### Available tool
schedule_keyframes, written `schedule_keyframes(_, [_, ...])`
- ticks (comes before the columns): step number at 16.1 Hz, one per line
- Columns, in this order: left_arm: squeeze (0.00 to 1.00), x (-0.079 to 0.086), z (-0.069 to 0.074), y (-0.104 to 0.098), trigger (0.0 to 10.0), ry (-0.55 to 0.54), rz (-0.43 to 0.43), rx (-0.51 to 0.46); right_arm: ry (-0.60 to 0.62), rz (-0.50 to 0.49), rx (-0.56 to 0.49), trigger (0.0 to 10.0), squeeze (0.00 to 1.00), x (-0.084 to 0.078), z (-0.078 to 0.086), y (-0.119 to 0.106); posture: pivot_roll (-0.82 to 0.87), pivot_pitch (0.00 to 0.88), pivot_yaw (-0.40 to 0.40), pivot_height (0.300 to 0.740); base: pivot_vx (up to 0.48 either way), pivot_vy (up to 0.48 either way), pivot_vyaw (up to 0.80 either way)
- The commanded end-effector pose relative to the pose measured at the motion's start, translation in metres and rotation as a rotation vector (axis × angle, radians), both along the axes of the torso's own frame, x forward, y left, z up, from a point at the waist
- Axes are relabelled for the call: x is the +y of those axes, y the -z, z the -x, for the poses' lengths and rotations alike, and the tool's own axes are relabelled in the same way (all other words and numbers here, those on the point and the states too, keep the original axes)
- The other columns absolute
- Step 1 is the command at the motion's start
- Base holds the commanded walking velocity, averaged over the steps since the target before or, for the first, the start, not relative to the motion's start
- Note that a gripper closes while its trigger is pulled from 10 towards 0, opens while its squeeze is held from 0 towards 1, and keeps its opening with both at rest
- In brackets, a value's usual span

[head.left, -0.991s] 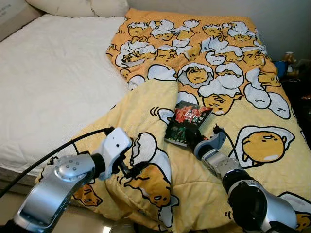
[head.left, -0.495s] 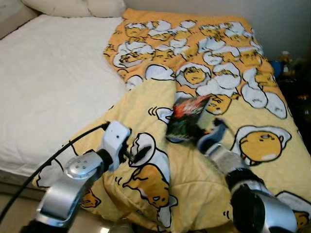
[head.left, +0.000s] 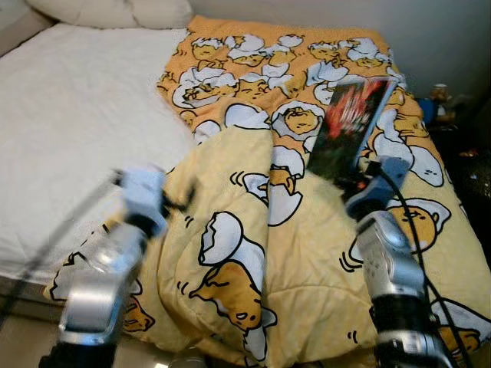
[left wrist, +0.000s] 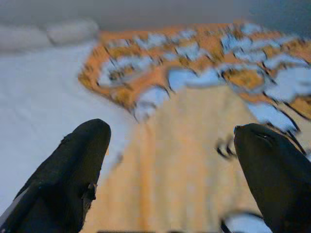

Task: Clean up the room

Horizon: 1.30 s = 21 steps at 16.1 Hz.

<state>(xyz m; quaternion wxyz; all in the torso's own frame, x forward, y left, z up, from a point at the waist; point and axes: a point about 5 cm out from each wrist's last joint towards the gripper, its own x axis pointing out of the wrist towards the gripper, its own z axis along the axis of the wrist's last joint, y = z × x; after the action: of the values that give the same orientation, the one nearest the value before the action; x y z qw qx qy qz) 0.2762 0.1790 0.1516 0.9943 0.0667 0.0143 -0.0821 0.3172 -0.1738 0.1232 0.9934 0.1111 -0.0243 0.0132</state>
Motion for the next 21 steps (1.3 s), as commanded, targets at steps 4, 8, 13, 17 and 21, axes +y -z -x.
schedule_keyframes(4, [0.00,-0.008,0.014,0.006,10.0,0.054,-0.080,0.004,0.068,0.257,-0.161,10.0,0.00,-0.001,0.018,-0.028,0.10,0.000,-0.026,0.740,0.000,0.000,0.00])
schedule_keyframes(8, [0.00,-0.008,0.019,0.021,10.0,0.024,-0.066,0.044,0.061,0.333,-0.011,10.0,0.00,0.007,0.032,-0.002,0.07,0.000,-0.027,0.740,0.000,0.000,0.00])
schedule_keyframes(13, [0.00,-0.004,0.015,0.017,10.0,-0.010,-0.082,0.031,0.161,0.369,0.031,10.0,0.00,0.003,0.031,0.005,0.08,0.000,-0.020,0.740,0.000,0.175,-0.32])
schedule_keyframes(17, [0.00,-0.006,0.014,0.018,10.0,-0.007,-0.074,0.043,0.146,0.348,0.027,10.0,0.00,-0.002,0.030,0.001,0.08,0.000,-0.009,0.740,0.000,0.340,-0.80])
schedule_keyframes(21, [0.00,-0.008,0.013,0.018,10.0,0.001,-0.089,0.048,0.117,0.291,0.033,10.0,0.00,0.003,0.031,0.001,0.08,0.000,-0.007,0.740,0.000,0.342,-0.16])
